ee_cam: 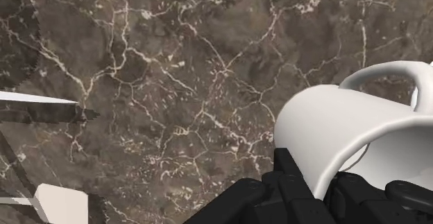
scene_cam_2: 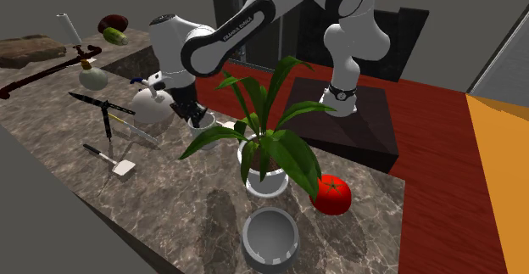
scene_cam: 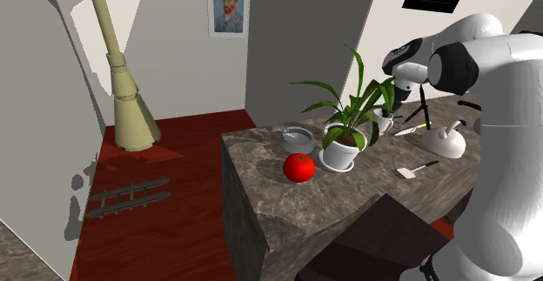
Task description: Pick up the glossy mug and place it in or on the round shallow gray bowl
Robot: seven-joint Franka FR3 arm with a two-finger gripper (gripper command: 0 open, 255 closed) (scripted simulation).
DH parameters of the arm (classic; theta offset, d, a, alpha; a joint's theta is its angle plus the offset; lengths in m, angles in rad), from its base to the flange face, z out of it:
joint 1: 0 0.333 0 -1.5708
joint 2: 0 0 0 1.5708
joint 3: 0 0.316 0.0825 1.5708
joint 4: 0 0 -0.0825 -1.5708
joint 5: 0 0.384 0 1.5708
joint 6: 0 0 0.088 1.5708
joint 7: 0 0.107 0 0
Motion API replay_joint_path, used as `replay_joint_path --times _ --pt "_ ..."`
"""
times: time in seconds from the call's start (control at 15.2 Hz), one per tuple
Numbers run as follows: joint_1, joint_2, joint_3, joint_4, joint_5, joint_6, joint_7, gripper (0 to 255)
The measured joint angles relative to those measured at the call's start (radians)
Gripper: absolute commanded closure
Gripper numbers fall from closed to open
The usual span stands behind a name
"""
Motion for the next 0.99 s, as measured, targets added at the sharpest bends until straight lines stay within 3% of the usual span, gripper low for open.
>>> replay_joint_path --times 0.73,0.99 --pt "0.198 -0.08 0.018 -0.078 -0.046 0.032 0.213 255" --pt "0.261 -0.107 0.025 -0.082 -0.067 0.085 0.297 255"
